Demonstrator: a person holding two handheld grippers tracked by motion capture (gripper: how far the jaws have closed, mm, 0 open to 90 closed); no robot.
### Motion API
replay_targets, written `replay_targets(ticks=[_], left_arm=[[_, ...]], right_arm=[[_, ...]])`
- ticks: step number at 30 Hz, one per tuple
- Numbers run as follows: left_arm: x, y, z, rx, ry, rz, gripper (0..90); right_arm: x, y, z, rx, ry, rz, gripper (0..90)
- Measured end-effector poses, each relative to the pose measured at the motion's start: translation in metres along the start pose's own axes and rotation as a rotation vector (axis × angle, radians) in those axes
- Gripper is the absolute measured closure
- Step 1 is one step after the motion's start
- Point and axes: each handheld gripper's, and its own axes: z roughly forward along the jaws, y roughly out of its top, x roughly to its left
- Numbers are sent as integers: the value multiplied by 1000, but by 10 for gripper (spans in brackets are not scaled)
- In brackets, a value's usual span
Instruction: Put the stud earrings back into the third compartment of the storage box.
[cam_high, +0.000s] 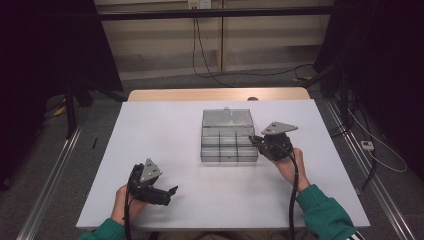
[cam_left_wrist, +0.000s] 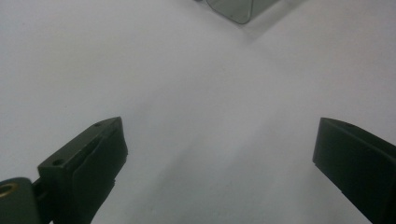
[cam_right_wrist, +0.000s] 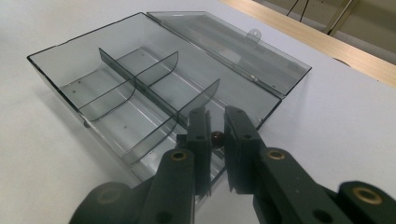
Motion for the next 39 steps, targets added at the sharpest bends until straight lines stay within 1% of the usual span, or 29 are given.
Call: replay_targets(ticks=[11, 15, 16, 17, 18, 22, 31, 39], left_arm=[[0, 0, 0, -3, -2, -1, 25], [0, 0, 0, -5, 0, -5, 25], [0, 0, 0, -1, 0, 0, 25], [0, 0, 0, -2, -2, -5, 25], [0, 0, 0, 2, -3, 1, 25], [0, 0, 0, -3, -2, -5, 25], [0, 0, 0, -2, 0, 1, 25], [0, 0, 0, -2, 1, 2, 25]], right_arm=[[-2, 5, 9, 3, -1, 3, 815], [-4, 5, 13, 7, 0, 17, 815], [-4, 5, 14, 8, -1, 19, 815], [-5, 5, 15, 8, 0, 21, 815], [-5, 6, 16, 9, 1, 22, 815], [-5, 7, 19, 12, 4, 23, 815], [-5, 10, 26, 19, 9, 27, 814], [-5, 9, 32, 33, 2, 33, 814]])
